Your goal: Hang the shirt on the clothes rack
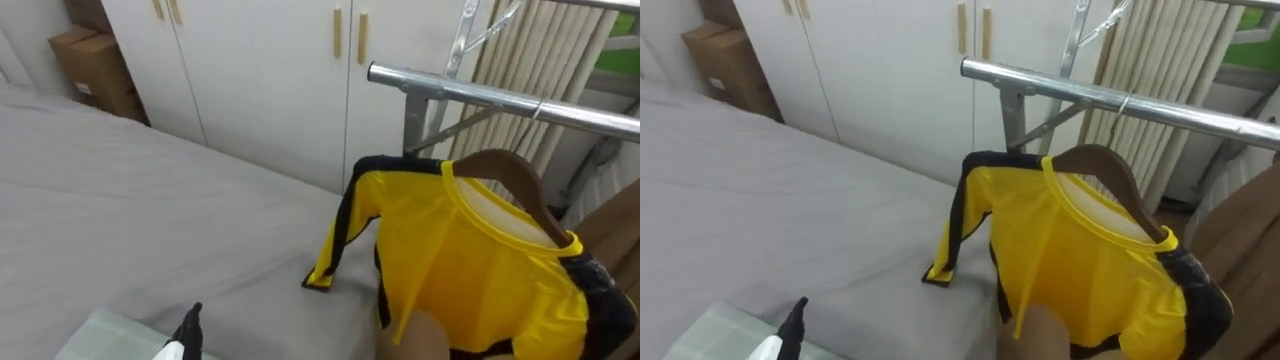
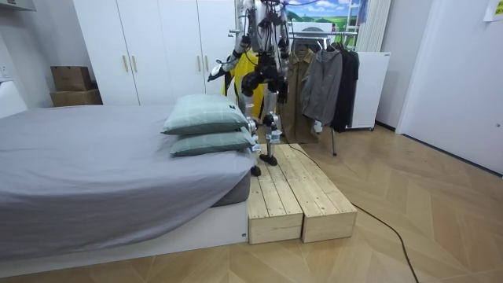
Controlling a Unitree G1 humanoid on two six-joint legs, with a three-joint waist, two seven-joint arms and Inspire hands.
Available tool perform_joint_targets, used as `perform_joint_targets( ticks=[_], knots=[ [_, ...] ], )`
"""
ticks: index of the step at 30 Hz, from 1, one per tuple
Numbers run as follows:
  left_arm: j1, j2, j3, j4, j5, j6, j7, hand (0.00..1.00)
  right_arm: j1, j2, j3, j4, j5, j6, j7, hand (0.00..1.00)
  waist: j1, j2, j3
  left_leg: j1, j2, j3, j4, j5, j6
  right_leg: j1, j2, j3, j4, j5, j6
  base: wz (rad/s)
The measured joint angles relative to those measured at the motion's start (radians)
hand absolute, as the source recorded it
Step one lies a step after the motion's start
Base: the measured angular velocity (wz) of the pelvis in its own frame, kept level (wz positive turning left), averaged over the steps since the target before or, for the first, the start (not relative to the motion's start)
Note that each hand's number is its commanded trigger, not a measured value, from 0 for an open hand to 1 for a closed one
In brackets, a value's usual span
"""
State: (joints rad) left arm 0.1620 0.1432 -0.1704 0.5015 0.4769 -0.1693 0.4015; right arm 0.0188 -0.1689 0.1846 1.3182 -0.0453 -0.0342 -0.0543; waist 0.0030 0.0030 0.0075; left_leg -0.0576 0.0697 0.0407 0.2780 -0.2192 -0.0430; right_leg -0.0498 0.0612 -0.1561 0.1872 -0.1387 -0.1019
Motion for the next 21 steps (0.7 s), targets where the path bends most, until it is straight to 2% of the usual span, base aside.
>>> perform_joint_targets(
  ticks=[1, 3, 4, 5, 6, 7, 9, 10, 11, 12, 13, 14, 15, 17, 21],
  knots=[
    [-0.002, 0.001, -0.003, -0.004, -0.009, -0.002, -0.002, 0.00, -0.003, 0.000, 0.001, 0.000, 0.000, 0.000, -0.001, 0.00, 0.001, 0.000, 0.0004, -0.010, 0.008, 0.026, 0.005, 0.006, -0.002, -0.001, -0.005, -0.017, 0.000, -0.001, -0.002, 0.93],
    [-0.003, 0.001, -0.012, -0.026, -0.036, -0.002, -0.011, 0.00, -0.013, -0.003, 0.013, 0.002, 0.000, -0.001, -0.004, 0.00, -0.002, 0.001, 0.0033, -0.061, 0.032, 0.137, 0.050, 0.020, 0.006, 0.000, -0.018, -0.095, -0.002, -0.009, -0.008, 0.97],
    [-0.003, 0.002, -0.012, -0.036, -0.036, -0.002, -0.016, 0.00, -0.016, -0.004, 0.013, 0.005, 0.000, -0.002, -0.005, 0.00, -0.005, 0.000, 0.0054, -0.075, 0.039, 0.165, 0.063, 0.024, 0.008, -0.002, -0.022, -0.118, -0.001, -0.015, -0.010, 1.14],
    [-0.006, 0.004, -0.013, -0.048, -0.033, -0.002, -0.021, 0.00, -0.019, -0.003, 0.012, 0.010, -0.001, -0.010, -0.006, 0.00, -0.010, -0.003, 0.0092, -0.092, 0.047, 0.209, 0.075, 0.037, 0.014, -0.003, -0.033, -0.161, 0.001, -0.025, -0.011, 1.12],
    [-0.006, 0.003, -0.014, -0.060, -0.033, -0.002, -0.022, 0.00, -0.019, -0.006, 0.013, 0.011, -0.003, -0.017, -0.005, 0.00, -0.008, -0.006, 0.0114, -0.099, 0.069, 0.283, 0.091, 0.042, 0.018, -0.003, -0.043, -0.200, 0.006, -0.035, -0.015, 1.06],
    [-0.007, 0.003, -0.017, -0.064, -0.033, -0.002, -0.022, 0.00, -0.019, -0.008, 0.013, 0.011, -0.006, -0.018, -0.002, 0.00, -0.005, -0.006, 0.0117, -0.099, 0.084, 0.319, 0.108, 0.041, 0.020, -0.003, -0.045, -0.215, 0.010, -0.040, -0.017, 0.81],
    [-0.007, 0.004, -0.019, -0.069, -0.037, -0.003, -0.041, 0.00, -0.019, -0.017, 0.014, 0.011, -0.025, -0.022, 0.013, 0.00, 0.003, -0.014, 0.0188, -0.110, 0.125, 0.407, 0.183, 0.036, 0.021, 0.003, -0.064, -0.281, 0.047, -0.069, -0.019, 0.79],
    [-0.007, 0.004, -0.020, -0.068, -0.038, -0.003, -0.047, 0.00, -0.020, -0.018, 0.014, 0.010, -0.030, -0.024, 0.014, 0.00, 0.003, -0.015, 0.0195, -0.112, 0.136, 0.429, 0.203, 0.033, 0.025, 0.005, -0.069, -0.300, 0.056, -0.075, -0.020, 0.95],
    [-0.007, 0.004, -0.021, -0.063, -0.049, -0.004, -0.061, 0.00, -0.019, -0.019, 0.023, 0.010, -0.039, -0.032, 0.013, 0.00, 0.001, -0.020, 0.0223, -0.111, 0.163, 0.467, 0.243, 0.024, 0.030, 0.012, -0.077, -0.341, 0.069, -0.088, -0.020, 1.02],
    [-0.009, 0.004, -0.023, -0.053, -0.052, -0.004, -0.069, 0.00, -0.019, -0.019, 0.029, 0.007, -0.048, -0.035, 0.014, 0.00, -0.002, -0.023, 0.0204, -0.106, 0.182, 0.480, 0.264, 0.014, 0.027, 0.017, -0.082, -0.379, 0.076, -0.097, -0.019, 1.05],
    [-0.011, 0.004, -0.028, -0.048, -0.053, -0.004, -0.071, 0.00, -0.019, -0.020, 0.029, 0.006, -0.054, -0.036, 0.014, 0.00, -0.004, -0.021, 0.0183, -0.104, 0.189, 0.479, 0.267, 0.010, 0.021, 0.020, -0.083, -0.400, 0.076, -0.099, -0.018, 1.10],
    [-0.014, 0.004, -0.034, -0.037, -0.053, -0.004, -0.081, 0.00, -0.019, -0.022, 0.029, 0.005, -0.072, -0.040, 0.014, 0.00, -0.009, -0.021, 0.0186, -0.102, 0.198, 0.482, 0.270, 0.007, 0.016, 0.025, -0.088, -0.440, 0.076, -0.103, -0.016, 0.98],
    [-0.012, 0.004, -0.038, -0.025, -0.053, -0.005, -0.085, 0.00, -0.022, -0.022, 0.029, 0.001, -0.087, -0.042, 0.015, 0.00, -0.012, -0.027, 0.0217, -0.095, 0.199, 0.482, 0.268, 0.005, 0.014, 0.030, -0.095, -0.467, 0.078, -0.106, -0.013, 0.91],
    [-0.007, 0.004, -0.045, -0.002, -0.054, -0.005, -0.088, 0.00, -0.029, -0.025, 0.029, 0.002, -0.103, -0.042, 0.018, 0.00, -0.007, -0.030, 0.0222, -0.095, 0.199, 0.482, 0.269, -0.002, 0.008, 0.032, -0.101, -0.501, 0.078, -0.109, -0.009, 0.60],
    [-0.007, 0.004, -0.063, 0.013, -0.056, -0.007, -0.089, 0.00, -0.034, -0.025, 0.029, 0.002, -0.136, -0.042, 0.024, 0.00, 0.002, -0.035, 0.0181, -0.084, 0.197, 0.479, 0.245, -0.038, 0.004, 0.032, -0.104, -0.546, 0.084, -0.109, -0.001, 0.37]
  ],
)
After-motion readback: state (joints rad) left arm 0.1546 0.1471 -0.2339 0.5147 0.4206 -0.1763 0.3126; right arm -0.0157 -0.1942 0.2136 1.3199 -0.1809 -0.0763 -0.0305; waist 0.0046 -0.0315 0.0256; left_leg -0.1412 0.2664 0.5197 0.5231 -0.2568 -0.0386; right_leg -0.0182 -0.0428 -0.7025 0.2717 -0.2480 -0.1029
